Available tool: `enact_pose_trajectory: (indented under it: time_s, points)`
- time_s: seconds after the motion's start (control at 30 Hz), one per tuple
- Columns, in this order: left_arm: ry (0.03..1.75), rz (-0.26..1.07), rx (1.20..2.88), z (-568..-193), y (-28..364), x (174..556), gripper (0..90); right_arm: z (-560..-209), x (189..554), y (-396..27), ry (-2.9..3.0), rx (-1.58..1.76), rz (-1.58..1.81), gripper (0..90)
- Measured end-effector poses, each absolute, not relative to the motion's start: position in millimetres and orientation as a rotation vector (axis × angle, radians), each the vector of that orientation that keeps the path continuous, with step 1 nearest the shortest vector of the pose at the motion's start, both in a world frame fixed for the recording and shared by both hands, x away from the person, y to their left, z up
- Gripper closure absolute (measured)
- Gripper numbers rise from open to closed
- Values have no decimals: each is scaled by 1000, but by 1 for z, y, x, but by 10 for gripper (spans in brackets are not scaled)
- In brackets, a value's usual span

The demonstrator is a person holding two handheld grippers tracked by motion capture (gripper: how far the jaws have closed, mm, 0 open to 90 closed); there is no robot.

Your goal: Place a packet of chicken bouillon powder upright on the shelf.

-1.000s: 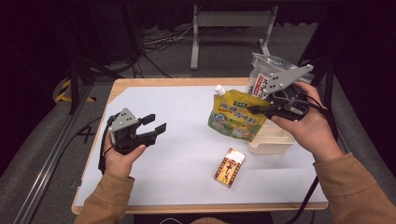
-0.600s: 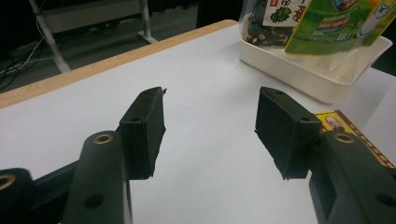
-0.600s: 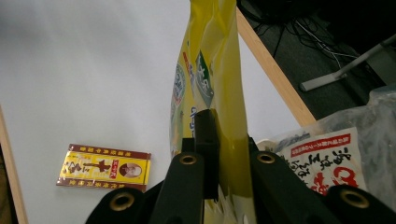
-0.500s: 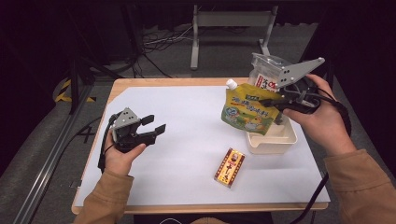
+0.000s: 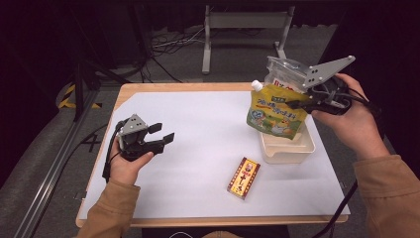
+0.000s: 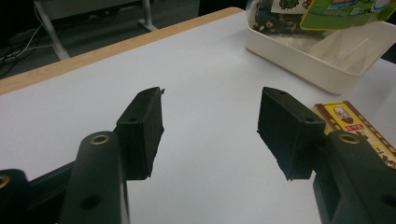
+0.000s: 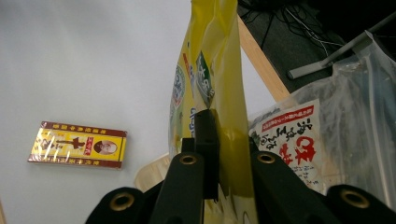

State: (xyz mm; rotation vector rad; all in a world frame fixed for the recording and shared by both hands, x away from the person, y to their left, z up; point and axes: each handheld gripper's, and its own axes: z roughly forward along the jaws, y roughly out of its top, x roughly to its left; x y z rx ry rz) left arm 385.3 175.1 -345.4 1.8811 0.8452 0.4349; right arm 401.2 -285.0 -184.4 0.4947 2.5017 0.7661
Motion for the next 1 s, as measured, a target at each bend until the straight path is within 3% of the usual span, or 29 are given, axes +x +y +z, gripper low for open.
enact_pose_trajectory:
  time_s: [1.0]
  points:
    - [856,396,1892,-349,174,388,406,-193,421,-322,2536,606,710,869]
